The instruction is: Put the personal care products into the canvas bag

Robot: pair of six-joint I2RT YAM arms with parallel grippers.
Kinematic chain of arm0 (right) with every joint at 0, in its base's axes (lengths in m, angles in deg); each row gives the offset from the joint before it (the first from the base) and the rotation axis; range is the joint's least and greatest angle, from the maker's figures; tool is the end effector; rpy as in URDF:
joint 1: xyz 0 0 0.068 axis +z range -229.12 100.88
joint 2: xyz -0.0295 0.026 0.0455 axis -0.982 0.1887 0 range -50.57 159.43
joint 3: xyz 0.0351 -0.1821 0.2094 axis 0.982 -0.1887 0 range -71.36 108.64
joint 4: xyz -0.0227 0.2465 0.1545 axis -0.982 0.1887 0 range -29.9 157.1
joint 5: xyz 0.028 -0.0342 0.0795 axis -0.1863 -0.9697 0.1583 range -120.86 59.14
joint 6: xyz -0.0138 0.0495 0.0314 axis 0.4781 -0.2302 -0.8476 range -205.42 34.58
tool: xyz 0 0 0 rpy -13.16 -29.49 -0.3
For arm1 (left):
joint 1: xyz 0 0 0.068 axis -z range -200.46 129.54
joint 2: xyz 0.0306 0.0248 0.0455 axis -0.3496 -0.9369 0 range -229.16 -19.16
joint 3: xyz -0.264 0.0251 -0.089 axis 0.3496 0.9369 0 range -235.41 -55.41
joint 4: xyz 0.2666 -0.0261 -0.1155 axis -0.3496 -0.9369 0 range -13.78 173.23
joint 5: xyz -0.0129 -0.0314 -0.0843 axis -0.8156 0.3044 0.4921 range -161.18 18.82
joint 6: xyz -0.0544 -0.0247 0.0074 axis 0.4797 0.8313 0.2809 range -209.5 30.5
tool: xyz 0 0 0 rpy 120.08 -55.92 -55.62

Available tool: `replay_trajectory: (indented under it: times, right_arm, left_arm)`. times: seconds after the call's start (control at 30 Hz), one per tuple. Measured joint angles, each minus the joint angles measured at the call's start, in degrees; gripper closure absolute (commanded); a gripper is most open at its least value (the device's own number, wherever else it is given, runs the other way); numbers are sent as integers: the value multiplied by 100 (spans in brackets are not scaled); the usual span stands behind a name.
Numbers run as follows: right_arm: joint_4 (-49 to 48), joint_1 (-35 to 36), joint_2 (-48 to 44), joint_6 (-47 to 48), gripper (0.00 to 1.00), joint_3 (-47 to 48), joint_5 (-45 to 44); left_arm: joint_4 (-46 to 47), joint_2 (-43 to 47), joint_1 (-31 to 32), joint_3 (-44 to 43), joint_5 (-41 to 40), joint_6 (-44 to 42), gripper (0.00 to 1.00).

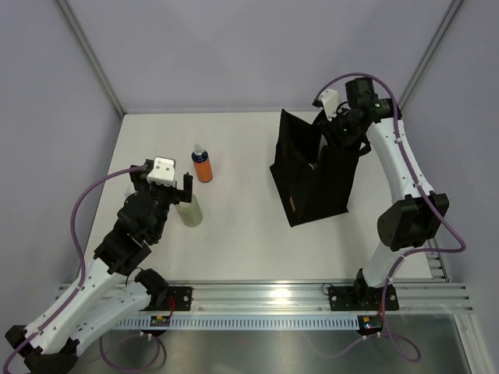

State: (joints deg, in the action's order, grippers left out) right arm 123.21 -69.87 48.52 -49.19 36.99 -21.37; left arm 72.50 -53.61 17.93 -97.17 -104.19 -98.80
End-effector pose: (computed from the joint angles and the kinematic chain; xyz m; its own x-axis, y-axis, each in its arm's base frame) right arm 0.3900 0.0709 0.3898 -0.4923 -0.6708 -0.5546 -0.6764 0.6959 -0.2413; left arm 0.1520 -0.0895 0.3550 -0.0308 0.1974 -0.9798 0.1007 0.9759 0.1934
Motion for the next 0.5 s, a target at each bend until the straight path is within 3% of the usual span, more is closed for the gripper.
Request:
replay_trajectory:
  times: [0.3, 0.43, 0.5]
  right_arm:
    - [-251, 2, 186, -9, 99, -328, -560]
    - [-444, 7, 273, -57, 94, -719, -527]
    - [-566, 11, 389, -98, 87, -881, -503]
  left_arm:
    - [-17, 0, 0, 0, 72, 31, 1]
    - [-22, 0, 0, 0, 111, 31, 1]
    - [-26, 0, 0, 0, 118, 31, 1]
